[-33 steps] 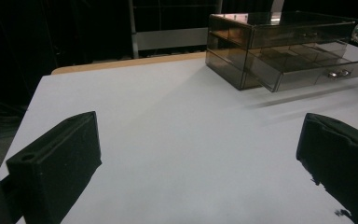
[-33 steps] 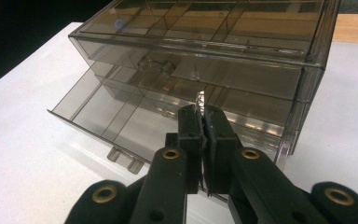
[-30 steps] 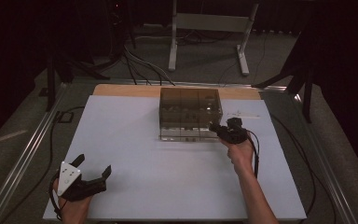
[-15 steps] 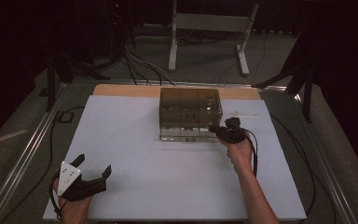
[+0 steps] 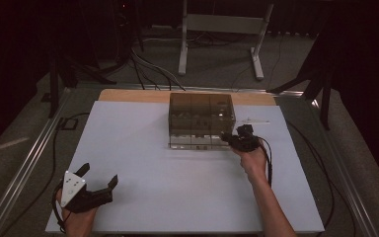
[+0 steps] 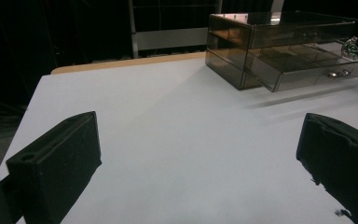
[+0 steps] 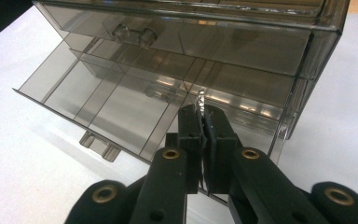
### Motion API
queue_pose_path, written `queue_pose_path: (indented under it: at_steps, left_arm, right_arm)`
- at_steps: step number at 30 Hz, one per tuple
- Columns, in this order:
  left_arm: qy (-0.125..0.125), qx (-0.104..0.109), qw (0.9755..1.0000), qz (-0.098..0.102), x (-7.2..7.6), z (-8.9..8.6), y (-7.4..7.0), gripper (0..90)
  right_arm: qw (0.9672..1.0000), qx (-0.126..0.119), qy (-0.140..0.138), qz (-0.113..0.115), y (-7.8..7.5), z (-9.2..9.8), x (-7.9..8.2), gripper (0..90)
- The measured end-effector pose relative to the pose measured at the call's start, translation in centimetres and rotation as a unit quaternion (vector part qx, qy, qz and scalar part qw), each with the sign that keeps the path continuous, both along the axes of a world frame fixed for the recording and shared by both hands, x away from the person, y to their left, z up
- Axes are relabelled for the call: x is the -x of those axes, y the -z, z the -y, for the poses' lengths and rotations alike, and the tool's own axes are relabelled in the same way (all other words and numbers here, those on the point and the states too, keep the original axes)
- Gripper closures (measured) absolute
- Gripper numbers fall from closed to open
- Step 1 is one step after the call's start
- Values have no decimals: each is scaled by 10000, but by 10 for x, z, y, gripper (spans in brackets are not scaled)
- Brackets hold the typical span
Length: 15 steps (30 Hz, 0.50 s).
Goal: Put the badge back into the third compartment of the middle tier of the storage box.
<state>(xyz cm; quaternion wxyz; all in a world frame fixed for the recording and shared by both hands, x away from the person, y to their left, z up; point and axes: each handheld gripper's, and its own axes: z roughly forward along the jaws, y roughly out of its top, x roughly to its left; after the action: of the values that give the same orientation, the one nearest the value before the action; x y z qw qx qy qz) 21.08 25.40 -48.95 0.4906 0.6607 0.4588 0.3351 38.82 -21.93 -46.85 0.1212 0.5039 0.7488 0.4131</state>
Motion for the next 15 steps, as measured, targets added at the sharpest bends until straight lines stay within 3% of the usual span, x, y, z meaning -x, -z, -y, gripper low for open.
queue_pose_path:
  at_steps: [15]
  left_arm:
    - [4,-4,10000,2,0,0,0,7]
  right_arm:
    - [9999,65,-33,-111,6,-5,-4,873]
